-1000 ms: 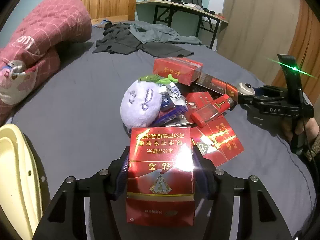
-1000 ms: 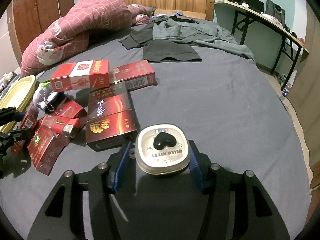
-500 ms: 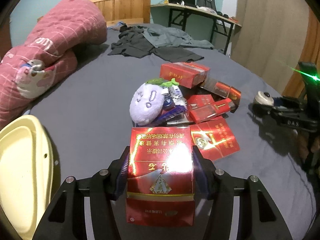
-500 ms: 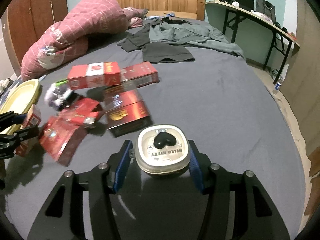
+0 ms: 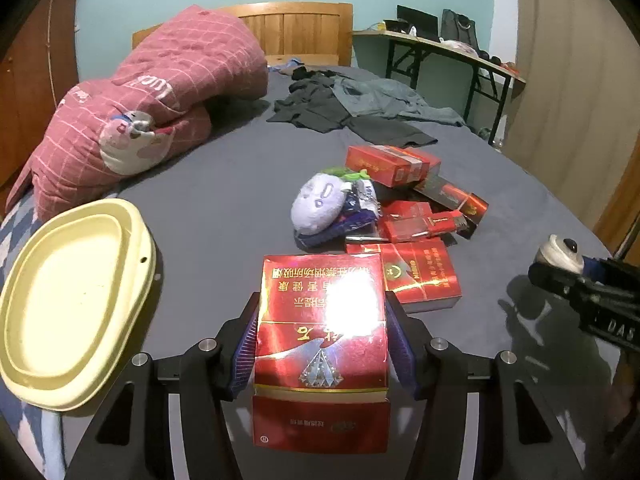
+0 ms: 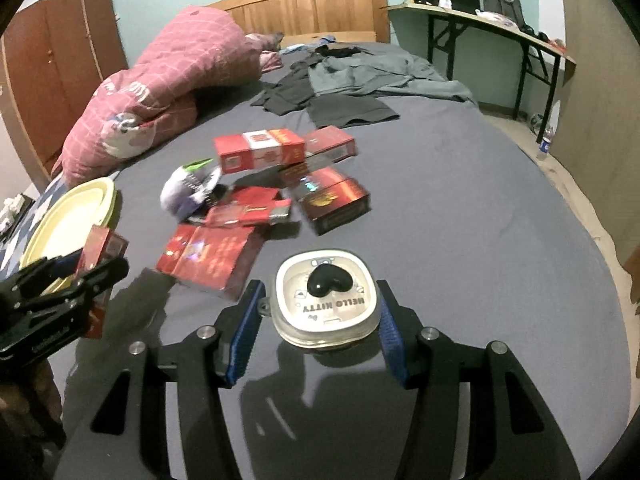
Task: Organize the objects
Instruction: 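Lift the red pack with the left tool while the right tool lifts the tin, then lower the pack onto the yellow tray with the left tool while the right tool sets the tin beside it, then withdraw both open tools from the tray back toward the pile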
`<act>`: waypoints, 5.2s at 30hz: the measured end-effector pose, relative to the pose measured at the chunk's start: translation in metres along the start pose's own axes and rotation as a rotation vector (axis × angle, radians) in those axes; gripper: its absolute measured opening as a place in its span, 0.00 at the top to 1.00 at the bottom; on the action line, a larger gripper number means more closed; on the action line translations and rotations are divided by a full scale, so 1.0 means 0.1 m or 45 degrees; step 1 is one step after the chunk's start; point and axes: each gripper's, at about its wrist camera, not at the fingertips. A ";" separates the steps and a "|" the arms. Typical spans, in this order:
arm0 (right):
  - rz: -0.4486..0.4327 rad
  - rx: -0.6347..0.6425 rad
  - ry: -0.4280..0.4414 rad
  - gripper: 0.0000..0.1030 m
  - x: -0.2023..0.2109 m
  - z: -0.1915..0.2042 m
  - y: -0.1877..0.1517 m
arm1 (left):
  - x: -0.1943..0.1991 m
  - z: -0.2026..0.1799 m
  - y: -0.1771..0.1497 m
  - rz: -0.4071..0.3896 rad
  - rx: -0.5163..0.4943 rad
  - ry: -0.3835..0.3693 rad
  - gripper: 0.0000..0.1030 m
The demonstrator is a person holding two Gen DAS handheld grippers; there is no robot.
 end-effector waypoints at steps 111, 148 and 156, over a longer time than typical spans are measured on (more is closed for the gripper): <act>0.054 0.730 0.459 0.10 -0.75 3.93 0.16 | -0.03 3.00 -0.12 0.080 0.321 0.367 0.05; -0.021 0.261 0.081 0.00 0.28 1.38 0.17 | 0.65 0.73 0.16 -0.096 0.143 0.075 0.00; 0.008 0.142 0.021 0.00 0.28 0.87 0.10 | 0.52 0.37 0.10 -0.070 0.118 -0.012 0.00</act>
Point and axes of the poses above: each gripper's, at about its wrist camera, not at the fingertips, and x roughly against the way its jaws point, z to its left, y to its top, and after that the axes turned 5 degrees about -y, right-handed
